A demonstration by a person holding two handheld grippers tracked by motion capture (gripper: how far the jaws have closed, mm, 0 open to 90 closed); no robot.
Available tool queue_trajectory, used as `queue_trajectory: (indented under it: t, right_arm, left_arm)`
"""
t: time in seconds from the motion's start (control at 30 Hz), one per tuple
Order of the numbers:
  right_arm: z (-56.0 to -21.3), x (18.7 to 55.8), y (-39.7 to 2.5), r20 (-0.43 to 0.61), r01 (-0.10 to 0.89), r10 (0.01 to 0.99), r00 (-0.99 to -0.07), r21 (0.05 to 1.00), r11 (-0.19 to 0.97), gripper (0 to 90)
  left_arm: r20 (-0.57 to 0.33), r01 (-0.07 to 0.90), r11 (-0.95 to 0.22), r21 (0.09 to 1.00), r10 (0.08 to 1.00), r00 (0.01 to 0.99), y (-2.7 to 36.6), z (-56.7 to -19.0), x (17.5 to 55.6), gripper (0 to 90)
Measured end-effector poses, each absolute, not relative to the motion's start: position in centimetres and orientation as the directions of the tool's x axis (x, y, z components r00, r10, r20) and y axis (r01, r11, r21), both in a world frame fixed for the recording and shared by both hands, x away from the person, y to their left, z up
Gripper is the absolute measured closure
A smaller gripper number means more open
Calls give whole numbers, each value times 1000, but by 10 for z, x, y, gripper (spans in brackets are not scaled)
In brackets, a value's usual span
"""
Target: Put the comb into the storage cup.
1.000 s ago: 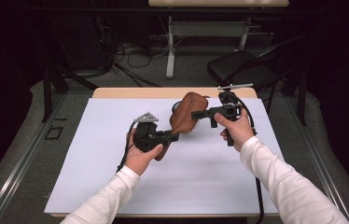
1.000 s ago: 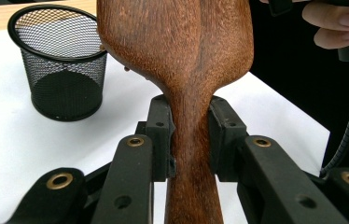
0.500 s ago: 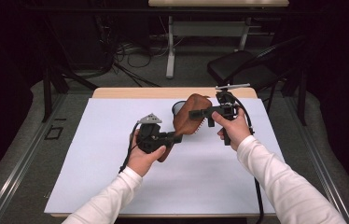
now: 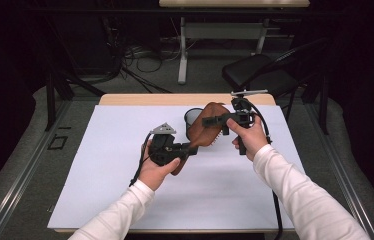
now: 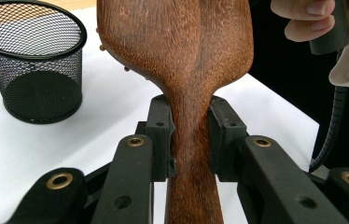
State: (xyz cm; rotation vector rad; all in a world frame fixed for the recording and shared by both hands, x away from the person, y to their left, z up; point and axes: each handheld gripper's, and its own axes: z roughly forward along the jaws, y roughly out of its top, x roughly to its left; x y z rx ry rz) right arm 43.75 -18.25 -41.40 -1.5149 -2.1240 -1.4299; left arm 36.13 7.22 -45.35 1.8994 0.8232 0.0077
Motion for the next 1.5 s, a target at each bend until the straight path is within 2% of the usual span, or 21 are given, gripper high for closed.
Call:
queue_trajectory:
  t: [1.5]
  right_arm:
    - [-418, 438, -183, 630, 812, 614, -476, 583, 31, 102]
  left_arm:
    - [-354, 543, -255, 800, 531, 770, 70, -462, 360, 729]
